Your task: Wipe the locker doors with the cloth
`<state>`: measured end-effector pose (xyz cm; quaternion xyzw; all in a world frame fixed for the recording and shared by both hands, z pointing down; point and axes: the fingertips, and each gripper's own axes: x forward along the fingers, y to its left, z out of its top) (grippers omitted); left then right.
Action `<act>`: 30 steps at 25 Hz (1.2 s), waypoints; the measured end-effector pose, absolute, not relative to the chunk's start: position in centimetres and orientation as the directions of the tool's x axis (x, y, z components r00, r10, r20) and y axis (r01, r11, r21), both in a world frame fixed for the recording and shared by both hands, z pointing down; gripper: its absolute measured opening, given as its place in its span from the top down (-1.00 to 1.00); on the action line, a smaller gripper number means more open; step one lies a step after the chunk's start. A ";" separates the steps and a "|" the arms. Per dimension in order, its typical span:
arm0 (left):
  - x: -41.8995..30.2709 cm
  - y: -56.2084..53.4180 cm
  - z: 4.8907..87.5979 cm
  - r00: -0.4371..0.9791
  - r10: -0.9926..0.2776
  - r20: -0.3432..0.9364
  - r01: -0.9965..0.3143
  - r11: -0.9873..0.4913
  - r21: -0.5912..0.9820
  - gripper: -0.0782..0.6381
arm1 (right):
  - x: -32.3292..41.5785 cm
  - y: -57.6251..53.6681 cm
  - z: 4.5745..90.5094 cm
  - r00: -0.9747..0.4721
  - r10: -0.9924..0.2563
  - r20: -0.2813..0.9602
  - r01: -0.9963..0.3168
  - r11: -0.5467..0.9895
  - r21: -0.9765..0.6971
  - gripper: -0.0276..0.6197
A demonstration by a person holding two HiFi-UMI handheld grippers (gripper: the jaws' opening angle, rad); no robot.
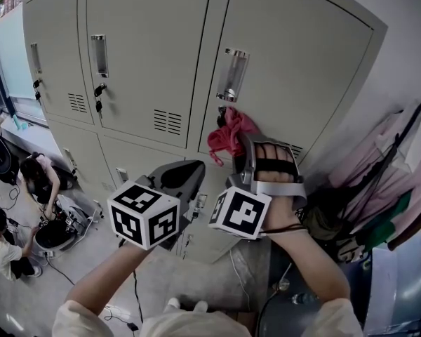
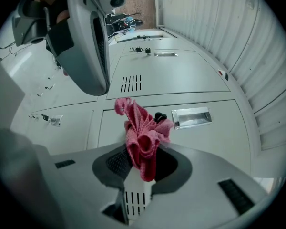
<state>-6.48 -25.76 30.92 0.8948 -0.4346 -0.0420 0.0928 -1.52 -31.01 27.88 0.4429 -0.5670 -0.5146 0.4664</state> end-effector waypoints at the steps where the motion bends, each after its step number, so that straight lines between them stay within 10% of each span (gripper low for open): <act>1: -6.5 -25.8 31.0 0.619 -0.786 0.007 -0.770 -0.605 0.203 0.77 | -1.7 -31.0 28.2 -0.177 -0.981 0.082 -0.022 0.087 0.996 0.63; 30: -8.2 -25.5 32.4 0.593 -0.805 0.032 -0.790 -0.573 0.217 0.77 | -5.5 -31.3 36.4 -0.249 -0.949 0.193 0.052 0.186 0.981 0.62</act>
